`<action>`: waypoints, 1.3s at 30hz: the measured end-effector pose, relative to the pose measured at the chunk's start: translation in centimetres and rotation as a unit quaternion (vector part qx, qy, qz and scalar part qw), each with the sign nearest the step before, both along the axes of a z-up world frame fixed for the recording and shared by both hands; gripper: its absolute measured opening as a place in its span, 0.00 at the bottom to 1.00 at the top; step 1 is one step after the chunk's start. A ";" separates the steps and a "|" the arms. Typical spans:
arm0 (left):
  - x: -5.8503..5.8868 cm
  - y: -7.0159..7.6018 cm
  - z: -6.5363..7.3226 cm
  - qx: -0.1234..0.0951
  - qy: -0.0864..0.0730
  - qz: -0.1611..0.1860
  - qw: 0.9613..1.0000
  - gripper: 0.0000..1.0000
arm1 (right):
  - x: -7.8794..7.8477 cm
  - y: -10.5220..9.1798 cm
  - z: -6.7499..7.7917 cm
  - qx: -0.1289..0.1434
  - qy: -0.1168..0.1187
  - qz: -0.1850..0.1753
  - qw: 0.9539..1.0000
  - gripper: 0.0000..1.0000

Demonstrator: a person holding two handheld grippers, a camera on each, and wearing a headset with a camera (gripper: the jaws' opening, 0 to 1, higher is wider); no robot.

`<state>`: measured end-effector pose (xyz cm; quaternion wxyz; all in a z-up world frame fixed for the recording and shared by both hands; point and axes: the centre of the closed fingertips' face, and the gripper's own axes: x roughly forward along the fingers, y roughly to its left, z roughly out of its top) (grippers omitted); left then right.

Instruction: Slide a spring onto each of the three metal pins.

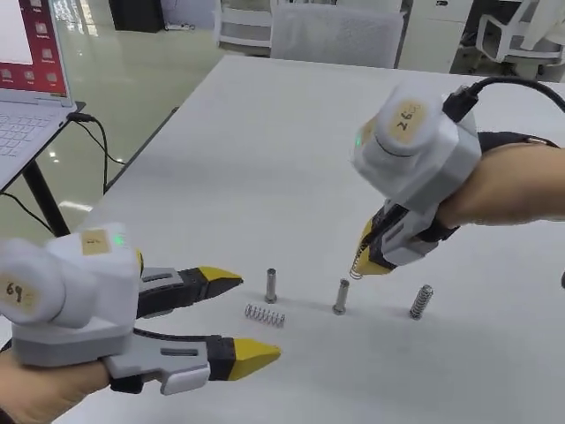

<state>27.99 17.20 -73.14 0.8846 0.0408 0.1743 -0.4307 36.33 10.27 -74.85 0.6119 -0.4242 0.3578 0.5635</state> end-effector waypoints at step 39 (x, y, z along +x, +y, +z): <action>-0.3 -0.4 -1.4 0.010 0.016 -0.015 1.000 0.50 | 2.0 0.4 -7.2 -0.028 0.039 -0.025 0.999 0.08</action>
